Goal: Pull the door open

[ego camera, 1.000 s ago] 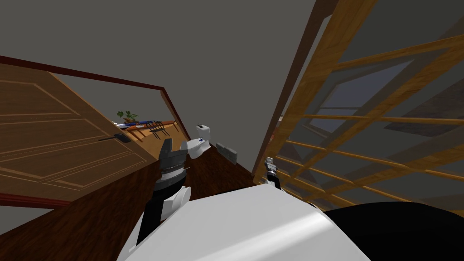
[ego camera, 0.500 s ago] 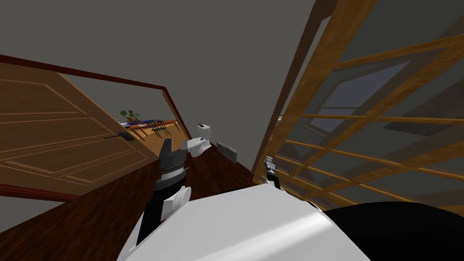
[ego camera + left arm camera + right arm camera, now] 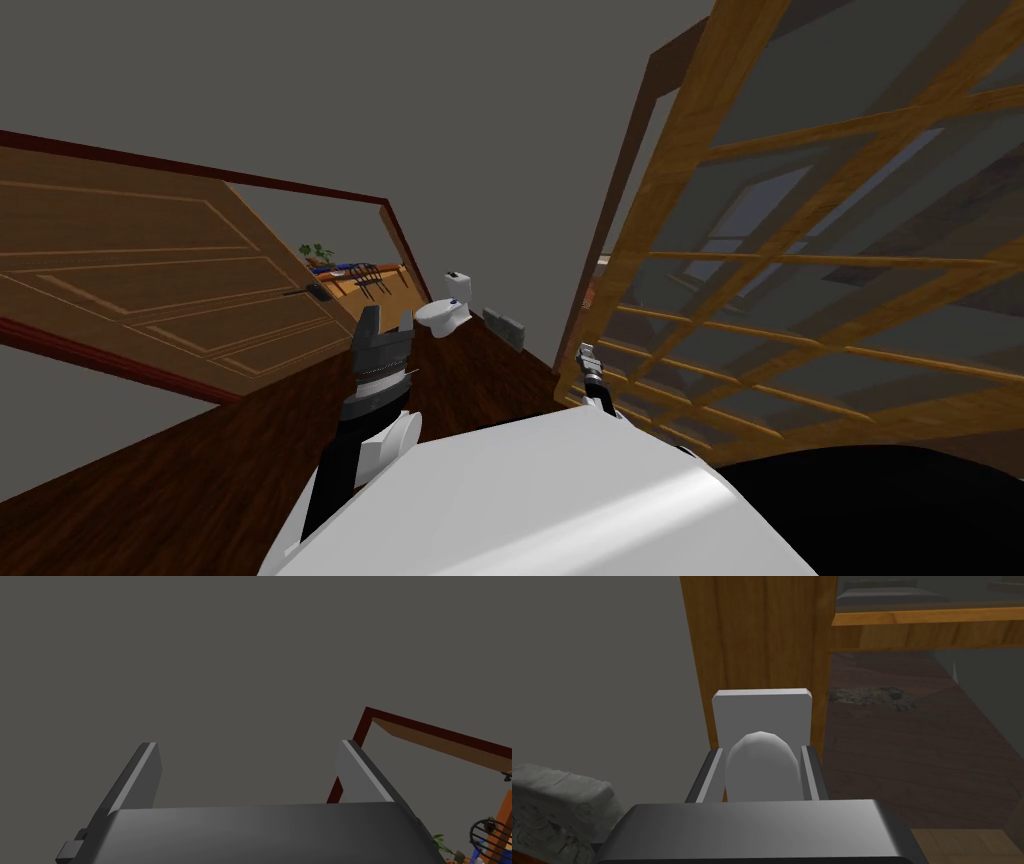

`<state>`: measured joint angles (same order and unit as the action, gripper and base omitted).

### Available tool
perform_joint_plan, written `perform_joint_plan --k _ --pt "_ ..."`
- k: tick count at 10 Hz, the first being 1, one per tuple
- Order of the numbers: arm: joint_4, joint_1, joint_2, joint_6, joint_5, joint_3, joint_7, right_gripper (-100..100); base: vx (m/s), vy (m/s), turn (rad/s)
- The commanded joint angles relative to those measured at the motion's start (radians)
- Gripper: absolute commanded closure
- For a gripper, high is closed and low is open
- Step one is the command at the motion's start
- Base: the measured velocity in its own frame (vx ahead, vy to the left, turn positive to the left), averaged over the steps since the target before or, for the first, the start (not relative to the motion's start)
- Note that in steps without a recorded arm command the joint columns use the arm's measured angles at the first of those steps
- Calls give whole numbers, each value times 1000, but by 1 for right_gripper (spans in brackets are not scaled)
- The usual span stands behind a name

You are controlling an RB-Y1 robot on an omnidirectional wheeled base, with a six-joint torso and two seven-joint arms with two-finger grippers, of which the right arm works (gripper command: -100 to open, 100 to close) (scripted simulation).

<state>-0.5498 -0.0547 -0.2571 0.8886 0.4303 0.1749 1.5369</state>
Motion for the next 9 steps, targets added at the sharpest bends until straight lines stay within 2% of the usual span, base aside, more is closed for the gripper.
perform_joint_plan --k 1,2,3,4,9 --pt "17 -12 -4 6 -16 -25 25 100 -271 -24 75" --pt "17 -12 -4 6 -16 -25 25 100 -186 11 48" --pt "4 -5 0 -5 -15 -24 17 100 -68 19 17" --pt "4 -2 -2 -2 -29 -44 34 100 -163 0 58" --pt "-15 7 -17 4 -71 -105 83 100 -241 -8 68"
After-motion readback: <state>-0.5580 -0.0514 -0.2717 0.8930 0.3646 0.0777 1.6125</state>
